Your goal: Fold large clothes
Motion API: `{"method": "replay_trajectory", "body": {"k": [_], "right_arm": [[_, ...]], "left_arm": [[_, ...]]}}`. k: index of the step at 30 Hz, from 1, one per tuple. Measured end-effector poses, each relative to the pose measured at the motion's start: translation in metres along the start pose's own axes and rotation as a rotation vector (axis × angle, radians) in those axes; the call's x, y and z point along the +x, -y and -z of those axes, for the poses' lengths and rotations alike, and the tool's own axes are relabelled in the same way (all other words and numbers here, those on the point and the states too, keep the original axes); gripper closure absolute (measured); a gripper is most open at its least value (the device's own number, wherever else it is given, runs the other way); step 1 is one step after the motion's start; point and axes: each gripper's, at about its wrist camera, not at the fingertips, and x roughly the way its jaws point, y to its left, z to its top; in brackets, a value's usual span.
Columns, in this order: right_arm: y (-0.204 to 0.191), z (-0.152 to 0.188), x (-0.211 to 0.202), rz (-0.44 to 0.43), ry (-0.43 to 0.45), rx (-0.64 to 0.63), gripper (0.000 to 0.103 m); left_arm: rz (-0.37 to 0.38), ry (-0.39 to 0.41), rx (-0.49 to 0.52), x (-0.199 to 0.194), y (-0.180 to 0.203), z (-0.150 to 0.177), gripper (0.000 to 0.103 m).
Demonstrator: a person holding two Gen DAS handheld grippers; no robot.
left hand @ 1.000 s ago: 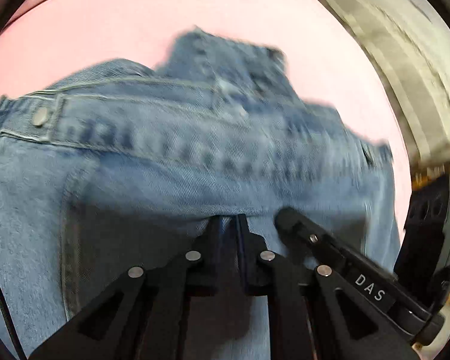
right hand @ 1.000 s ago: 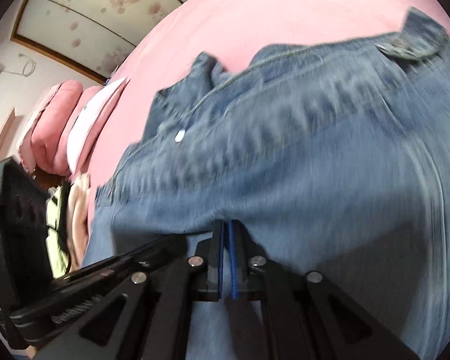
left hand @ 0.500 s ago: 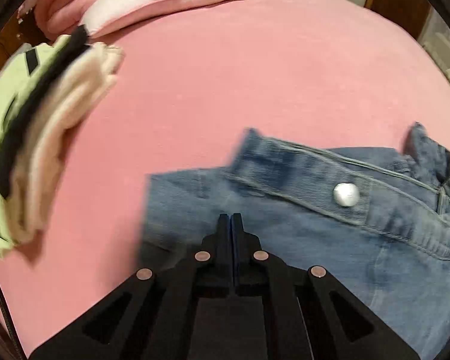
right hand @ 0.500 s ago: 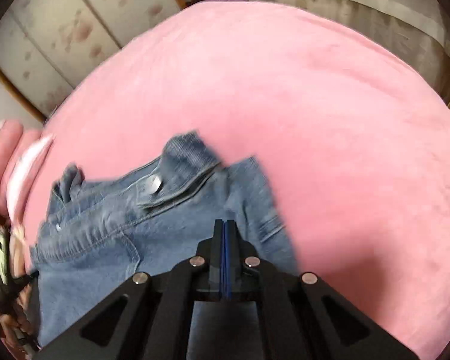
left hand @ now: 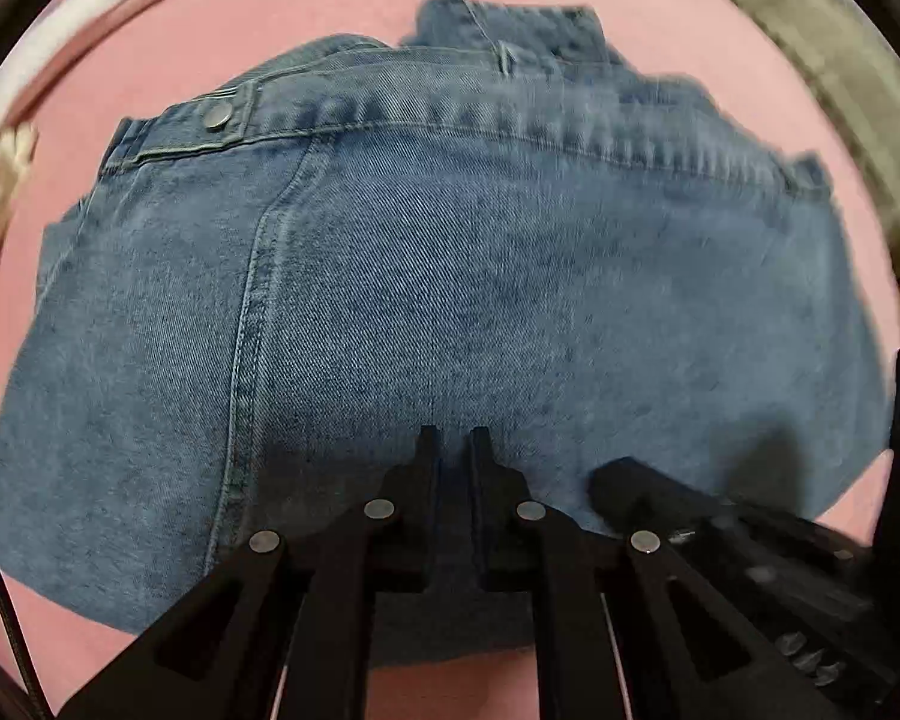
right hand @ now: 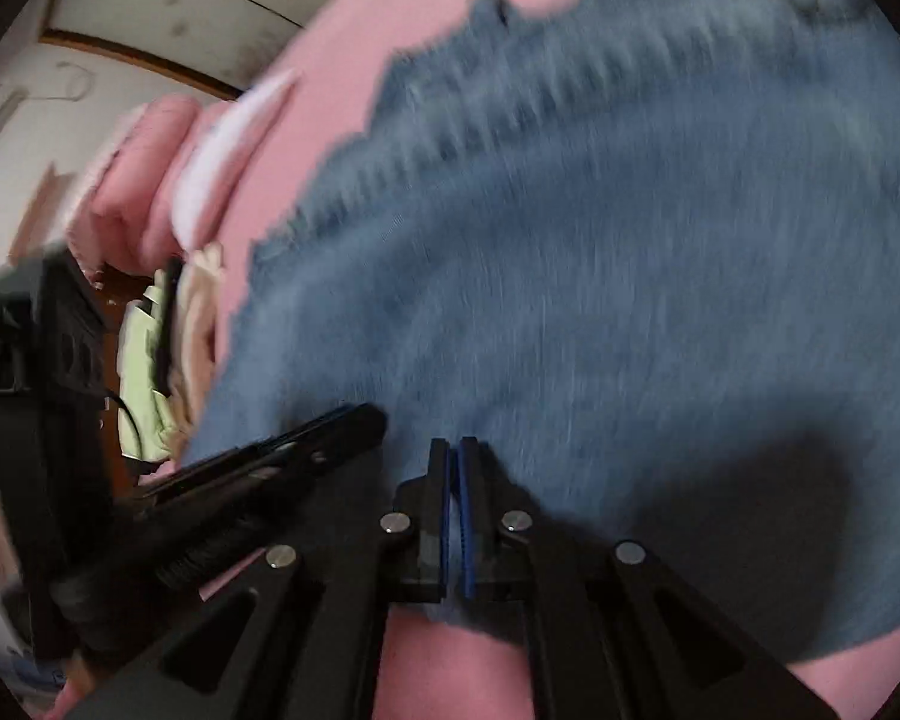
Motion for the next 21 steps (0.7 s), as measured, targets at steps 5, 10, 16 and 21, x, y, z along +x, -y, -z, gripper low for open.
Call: {"method": "replay_trajectory", "body": {"k": [5,10,16,21], "right_arm": [[0.062,-0.004,-0.048,0.023,0.065,0.081,0.103],[0.137,0.002,-0.134,0.331,0.213,0.181,0.103],[0.167,-0.006,-0.178,0.473,0.276,0.298,0.103],[0.104,-0.037,-0.17,0.314,0.361,0.238,0.102]], "left_arm": [[-0.065,0.053,-0.033,-0.019,-0.046,0.001,0.097],[-0.237,0.029,-0.178,-0.024,-0.125,0.02,0.095],[-0.235,-0.002,-0.296,-0.017,-0.159,0.042,0.095],[-0.255,-0.022,-0.347,0.002,-0.162,0.028,0.096]]}}
